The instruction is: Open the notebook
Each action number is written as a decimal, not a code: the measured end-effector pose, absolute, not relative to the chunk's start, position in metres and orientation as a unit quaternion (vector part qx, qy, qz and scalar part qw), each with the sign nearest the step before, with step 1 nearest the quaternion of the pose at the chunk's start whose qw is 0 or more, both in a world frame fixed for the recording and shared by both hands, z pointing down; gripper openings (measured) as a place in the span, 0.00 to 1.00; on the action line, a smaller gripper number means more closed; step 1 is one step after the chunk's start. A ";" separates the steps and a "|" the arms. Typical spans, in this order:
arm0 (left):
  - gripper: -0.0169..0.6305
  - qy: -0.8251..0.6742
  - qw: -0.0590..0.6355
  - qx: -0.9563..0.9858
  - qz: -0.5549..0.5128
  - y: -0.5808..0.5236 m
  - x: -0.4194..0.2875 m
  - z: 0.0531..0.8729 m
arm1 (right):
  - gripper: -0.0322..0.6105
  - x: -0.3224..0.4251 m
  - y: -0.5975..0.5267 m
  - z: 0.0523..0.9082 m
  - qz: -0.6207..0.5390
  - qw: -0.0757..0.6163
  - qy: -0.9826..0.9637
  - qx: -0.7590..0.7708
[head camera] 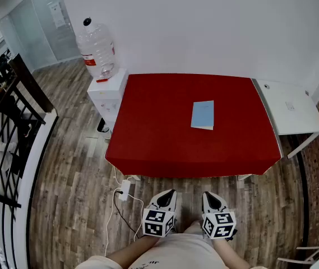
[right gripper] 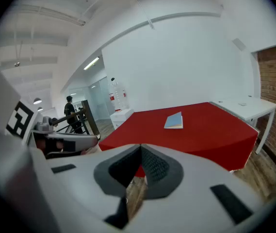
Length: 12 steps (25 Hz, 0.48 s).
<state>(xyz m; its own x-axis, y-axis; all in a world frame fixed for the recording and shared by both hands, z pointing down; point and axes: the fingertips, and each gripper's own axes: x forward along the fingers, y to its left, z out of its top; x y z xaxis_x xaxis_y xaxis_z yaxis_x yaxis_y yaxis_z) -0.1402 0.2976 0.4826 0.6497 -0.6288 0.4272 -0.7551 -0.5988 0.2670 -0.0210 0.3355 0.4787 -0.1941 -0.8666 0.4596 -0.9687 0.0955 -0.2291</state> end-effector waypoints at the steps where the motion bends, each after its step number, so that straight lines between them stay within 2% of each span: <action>1: 0.04 -0.393 0.217 0.882 0.145 0.294 -0.145 0.483 | 0.06 -0.025 0.333 0.480 0.246 0.104 -0.732 0.627; 12: 0.04 -0.400 0.229 0.874 0.157 0.236 -0.144 0.506 | 0.06 -0.009 0.275 0.503 0.263 0.096 -0.724 0.631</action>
